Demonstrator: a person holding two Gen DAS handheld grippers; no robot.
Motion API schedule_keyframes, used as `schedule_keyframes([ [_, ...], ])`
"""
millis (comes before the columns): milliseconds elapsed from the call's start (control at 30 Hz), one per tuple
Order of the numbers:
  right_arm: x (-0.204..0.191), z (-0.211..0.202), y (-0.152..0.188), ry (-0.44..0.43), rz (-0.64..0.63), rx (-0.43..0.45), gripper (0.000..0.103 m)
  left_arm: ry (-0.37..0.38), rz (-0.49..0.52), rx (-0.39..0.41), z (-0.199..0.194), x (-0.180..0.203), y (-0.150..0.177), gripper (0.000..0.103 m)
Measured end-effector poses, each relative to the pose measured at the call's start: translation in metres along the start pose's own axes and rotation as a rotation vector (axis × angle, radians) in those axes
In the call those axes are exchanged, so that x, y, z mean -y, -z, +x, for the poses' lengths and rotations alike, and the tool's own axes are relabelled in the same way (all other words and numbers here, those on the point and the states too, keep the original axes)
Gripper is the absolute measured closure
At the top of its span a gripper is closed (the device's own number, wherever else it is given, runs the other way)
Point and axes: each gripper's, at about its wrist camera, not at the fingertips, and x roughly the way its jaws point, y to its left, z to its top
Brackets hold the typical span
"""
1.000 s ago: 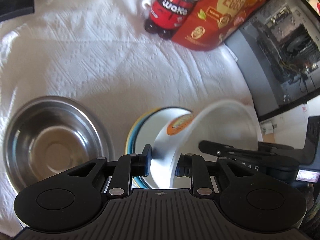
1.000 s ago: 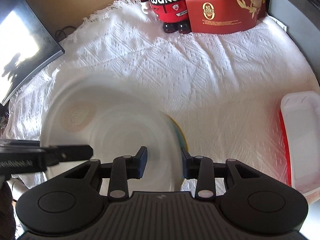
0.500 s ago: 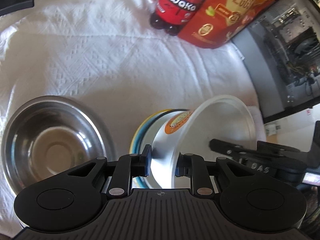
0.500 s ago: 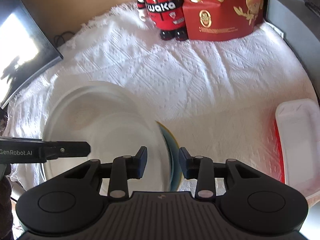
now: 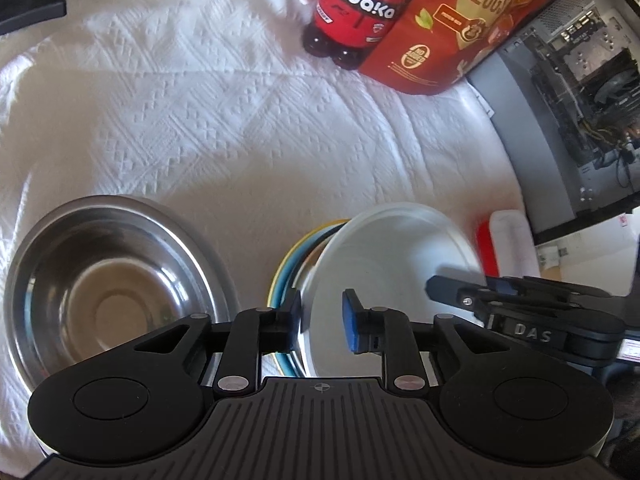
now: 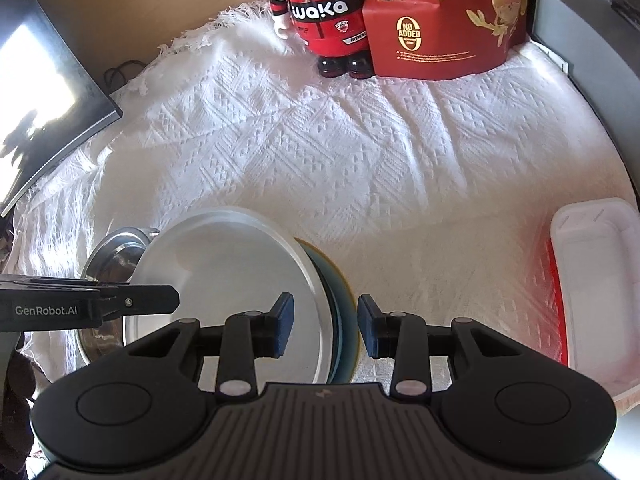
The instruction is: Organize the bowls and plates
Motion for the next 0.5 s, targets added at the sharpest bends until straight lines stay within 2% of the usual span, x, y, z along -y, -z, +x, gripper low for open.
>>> schedule_keyframes([
  [167, 0.0, 0.0, 0.0, -0.003, -0.005, -0.007, 0.067, 0.052, 0.006, 0.032, -0.019, 0.003, -0.003, 0.075],
  [367, 0.003, -0.001, -0.002, 0.008, 0.0, 0.002, 0.067, 0.072, 0.0, 0.028, -0.024, 0.004, -0.006, 0.076],
  [500, 0.004, 0.0, 0.0, 0.019, 0.003, 0.007, 0.067, 0.136, -0.041, 0.029, -0.03, -0.002, -0.007, 0.077],
])
